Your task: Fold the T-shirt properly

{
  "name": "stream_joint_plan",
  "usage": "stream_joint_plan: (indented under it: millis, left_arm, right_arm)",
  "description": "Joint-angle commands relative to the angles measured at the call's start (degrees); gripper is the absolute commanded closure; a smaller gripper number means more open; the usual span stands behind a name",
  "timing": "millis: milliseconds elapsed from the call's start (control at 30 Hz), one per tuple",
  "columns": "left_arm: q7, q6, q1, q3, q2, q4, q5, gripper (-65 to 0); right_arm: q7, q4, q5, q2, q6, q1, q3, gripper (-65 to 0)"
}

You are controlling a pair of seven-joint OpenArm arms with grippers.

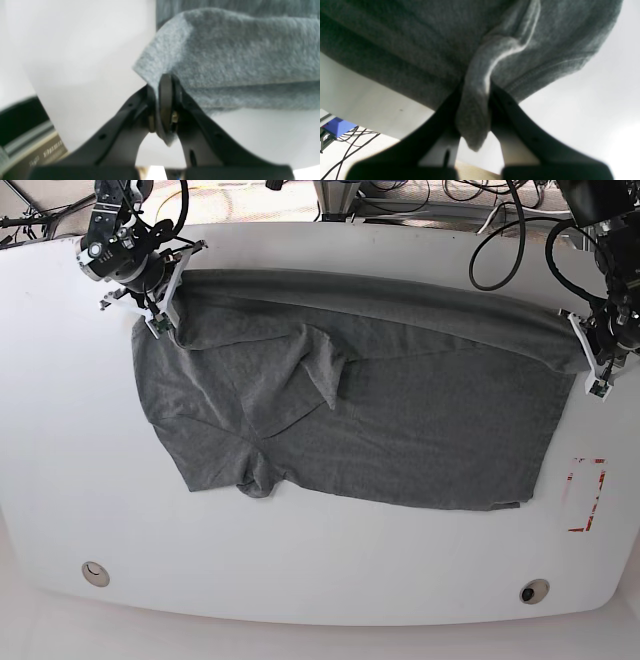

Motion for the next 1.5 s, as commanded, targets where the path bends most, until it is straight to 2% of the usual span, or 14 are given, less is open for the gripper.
stream_joint_plan:
  millis: [0, 200, 400, 633, 700, 933, 1033, 1067, 1233, 1300, 1467]
  left_arm:
    - [-0.59, 0.12, -0.55, -0.29, -1.32, 0.82, 0.19, 0.0]
    - [-0.68, 0.12, -1.78, -0.12, -1.41, 0.56, 0.45, -0.1]
    - [-0.68, 0.12, -2.30, 1.46, -4.05, -1.99, 0.19, -10.8]
    - [-0.68, 0.12, -2.57, 1.99, -4.66, -9.20, 0.19, -12.1]
    - [-0.68, 0.12, -3.01, 2.69, -5.80, -11.31, 0.19, -12.1]
    - [-0.68, 0.12, -5.73, 7.53, -8.62, -20.28, 0.10, -13.8]
    - [-0.68, 0.12, -6.08, 7.71, -9.23, -20.81, 0.10, -21.4]
    - [-0.68, 0.12, -6.00, 7.53, -9.23, -20.72, 0.10, -26.2]
    - [-0.41, 0.12, -6.17, 7.44, -9.58, -20.02, 0.10, -48.2]
    - [-0.24, 0.12, -6.00, 7.44, -9.58, -18.08, 0.10, -50.4]
    - [2.31, 0.12, -5.82, 7.35, -9.58, -12.63, 0.10, -50.6]
  right_arm:
    - [0.64, 0.88, -0.08, 0.62, -0.10, 0.05, 0.19, -0.2]
    - [0.64, 0.88, -0.08, 0.62, -0.10, 0.05, 0.11, -0.2]
    - [0.64, 0.88, -0.08, 0.62, -0.10, -0.03, 0.37, -0.2]
    - [0.64, 0.88, -0.17, 0.62, -0.10, -0.12, 0.37, -1.0]
    - [0.64, 0.88, -0.17, 0.62, -0.10, -0.21, 0.37, -4.0]
    - [0.64, 1.14, 0.00, 0.53, -0.10, -1.09, 0.46, -29.8]
    - [0.64, 1.58, 0.53, -0.35, -0.10, -1.35, 0.46, -37.7]
    - [0.64, 1.84, 1.15, -0.79, -0.10, -1.35, 0.54, -39.3]
    - [0.64, 2.37, 6.51, -1.32, -0.10, -1.44, 2.65, -40.0]
    - [0.55, 2.37, 10.20, -1.32, -0.10, -1.53, 3.89, -40.0]
    - [0.55, 2.37, 20.14, -1.05, -0.10, -2.58, 6.96, -40.1]
